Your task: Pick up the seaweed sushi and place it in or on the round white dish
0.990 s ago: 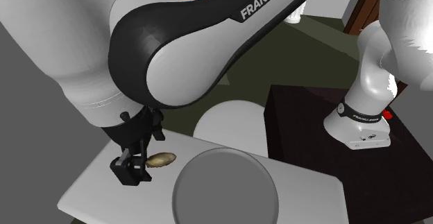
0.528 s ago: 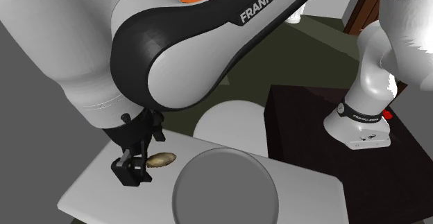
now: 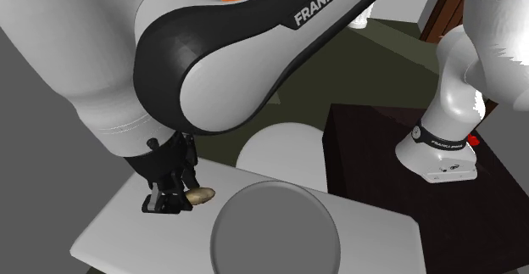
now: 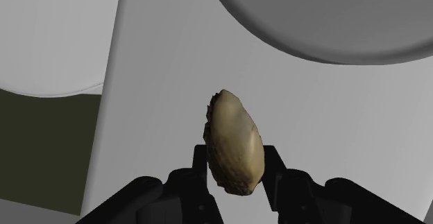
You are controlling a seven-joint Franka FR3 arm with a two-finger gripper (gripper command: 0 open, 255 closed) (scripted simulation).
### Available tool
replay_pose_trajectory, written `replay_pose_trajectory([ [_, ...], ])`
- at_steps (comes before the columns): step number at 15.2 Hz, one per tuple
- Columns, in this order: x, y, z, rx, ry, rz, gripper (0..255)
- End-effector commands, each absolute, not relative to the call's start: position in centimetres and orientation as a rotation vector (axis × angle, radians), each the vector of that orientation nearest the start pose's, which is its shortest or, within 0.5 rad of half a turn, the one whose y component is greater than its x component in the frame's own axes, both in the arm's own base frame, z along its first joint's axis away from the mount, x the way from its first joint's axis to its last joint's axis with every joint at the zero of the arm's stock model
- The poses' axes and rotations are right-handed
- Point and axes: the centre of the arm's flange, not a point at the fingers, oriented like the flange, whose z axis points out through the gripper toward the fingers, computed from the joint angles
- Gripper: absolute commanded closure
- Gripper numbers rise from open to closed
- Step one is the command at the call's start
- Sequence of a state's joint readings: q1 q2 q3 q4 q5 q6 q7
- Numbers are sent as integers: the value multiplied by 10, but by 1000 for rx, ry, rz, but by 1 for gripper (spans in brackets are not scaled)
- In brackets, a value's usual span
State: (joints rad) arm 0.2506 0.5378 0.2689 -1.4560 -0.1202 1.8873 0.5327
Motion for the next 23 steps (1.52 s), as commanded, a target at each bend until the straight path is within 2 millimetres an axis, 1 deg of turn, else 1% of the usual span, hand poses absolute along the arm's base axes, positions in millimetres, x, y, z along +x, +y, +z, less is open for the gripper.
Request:
replay_pose_trajectory([
  [1, 621, 307, 372, -3162, 5, 143, 255],
  [2, 620, 308, 372, -3162, 5, 143, 255],
  [21, 620, 308, 472, -3162, 5, 143, 255],
  [23, 596, 318, 472, -3162, 5, 143, 255],
])
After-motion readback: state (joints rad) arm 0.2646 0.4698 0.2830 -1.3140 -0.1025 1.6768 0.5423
